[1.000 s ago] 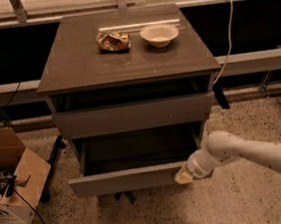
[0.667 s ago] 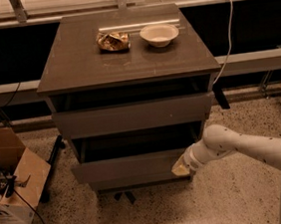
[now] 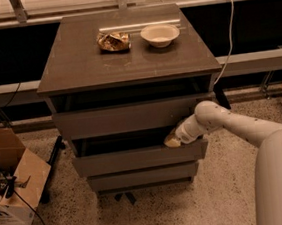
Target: Close middle drawer
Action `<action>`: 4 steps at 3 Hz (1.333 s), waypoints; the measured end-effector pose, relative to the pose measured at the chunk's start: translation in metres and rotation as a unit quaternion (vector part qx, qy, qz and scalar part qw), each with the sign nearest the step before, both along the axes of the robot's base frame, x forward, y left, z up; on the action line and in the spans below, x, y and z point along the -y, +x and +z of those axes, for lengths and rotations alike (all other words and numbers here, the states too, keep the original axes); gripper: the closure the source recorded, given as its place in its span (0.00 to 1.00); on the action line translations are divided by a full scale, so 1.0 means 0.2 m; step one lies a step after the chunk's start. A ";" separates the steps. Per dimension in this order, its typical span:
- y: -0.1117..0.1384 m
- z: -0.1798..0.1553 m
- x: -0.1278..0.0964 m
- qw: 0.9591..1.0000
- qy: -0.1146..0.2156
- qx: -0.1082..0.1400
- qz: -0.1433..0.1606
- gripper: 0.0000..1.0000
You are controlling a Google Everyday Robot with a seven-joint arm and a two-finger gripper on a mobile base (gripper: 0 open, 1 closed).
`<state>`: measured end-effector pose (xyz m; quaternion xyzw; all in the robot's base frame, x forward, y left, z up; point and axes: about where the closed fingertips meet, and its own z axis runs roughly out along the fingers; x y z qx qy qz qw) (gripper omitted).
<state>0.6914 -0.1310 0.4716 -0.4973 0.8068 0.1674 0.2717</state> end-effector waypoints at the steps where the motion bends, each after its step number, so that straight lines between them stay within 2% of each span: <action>1: 0.05 0.03 -0.01 1.000 0.002 0.011 0.000 0.81; 3: 0.03 0.02 -0.02 1.000 0.002 0.009 0.001 0.34; 4: -0.05 0.00 0.01 1.000 -0.023 -0.019 -0.008 0.38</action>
Offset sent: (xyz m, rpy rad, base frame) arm 0.0352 -0.0068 0.0239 0.0463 -0.1127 -0.0304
